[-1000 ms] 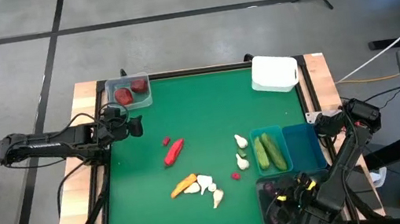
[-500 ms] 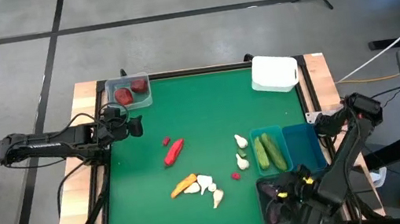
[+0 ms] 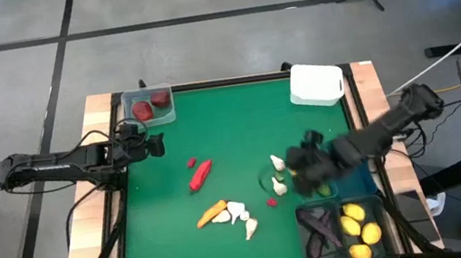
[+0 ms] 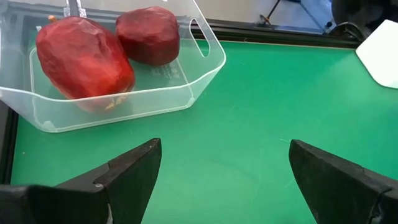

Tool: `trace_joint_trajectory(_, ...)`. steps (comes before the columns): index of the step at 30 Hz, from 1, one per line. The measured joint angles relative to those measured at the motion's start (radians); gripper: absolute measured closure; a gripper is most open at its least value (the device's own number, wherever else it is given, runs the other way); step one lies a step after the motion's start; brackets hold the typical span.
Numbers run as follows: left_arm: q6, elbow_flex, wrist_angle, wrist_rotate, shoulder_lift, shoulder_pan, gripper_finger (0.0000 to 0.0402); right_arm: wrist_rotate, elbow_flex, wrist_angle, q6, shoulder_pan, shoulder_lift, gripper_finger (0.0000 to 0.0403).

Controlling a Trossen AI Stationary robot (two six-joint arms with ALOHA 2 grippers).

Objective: Sort produce into baskets
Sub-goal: Put the garlic into the white bin

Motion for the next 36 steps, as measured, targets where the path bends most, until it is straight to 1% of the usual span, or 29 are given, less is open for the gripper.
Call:
trace_joint_trajectory(3,-0.008,0.000,0.000,0.000,0.000,0.000,0.0057,0.000,0.000,0.010,-0.131,-0.134,0.002,0.0171)
trace_joint_trajectory(5,-0.010,0.000,0.000,0.000,0.000,0.000,0.0057,-0.007,0.000,0.041,-0.176,-0.215,0.005,0.0171)
trace_joint_trajectory(9,-0.011,0.000,0.000,0.000,0.000,0.000,0.0057,-0.081,-0.011,0.152,-0.246,-0.333,0.005,0.0171)
trace_joint_trajectory(13,-0.011,0.000,0.000,0.000,0.000,0.000,0.0057,-0.178,-0.092,0.295,-0.344,-0.400,0.005,0.0171)
trace_joint_trajectory(16,-0.012,0.000,0.000,0.001,0.000,0.000,0.0057,-0.289,-0.175,0.330,-0.366,-0.431,0.005,0.0171)
trace_joint_trajectory(18,-0.015,0.000,0.000,0.005,0.000,0.000,0.0057,-0.322,-0.232,0.345,-0.374,-0.436,0.005,0.0171)
trace_joint_trajectory(21,-0.015,0.000,0.000,0.006,0.000,0.000,0.0057,-0.334,-0.290,0.397,-0.379,-0.438,0.005,0.0171)
trace_joint_trajectory(26,-0.013,0.000,0.000,0.006,0.000,0.000,0.0057,-0.431,-0.363,0.562,-0.380,-0.442,0.005,0.0171)
trace_joint_trajectory(28,-0.012,0.000,-0.001,0.006,0.000,0.000,0.0057,-0.466,-0.383,0.618,-0.369,-0.442,0.009,0.0171)
trace_joint_trajectory(31,-0.011,0.000,-0.001,0.006,0.000,0.000,0.0057,-0.506,-0.386,0.631,-0.357,-0.455,0.032,0.0167)
trace_joint_trajectory(36,-0.010,0.000,-0.001,0.006,0.000,0.000,0.0057,-0.557,-0.386,0.649,-0.367,-0.469,0.078,0.0135)
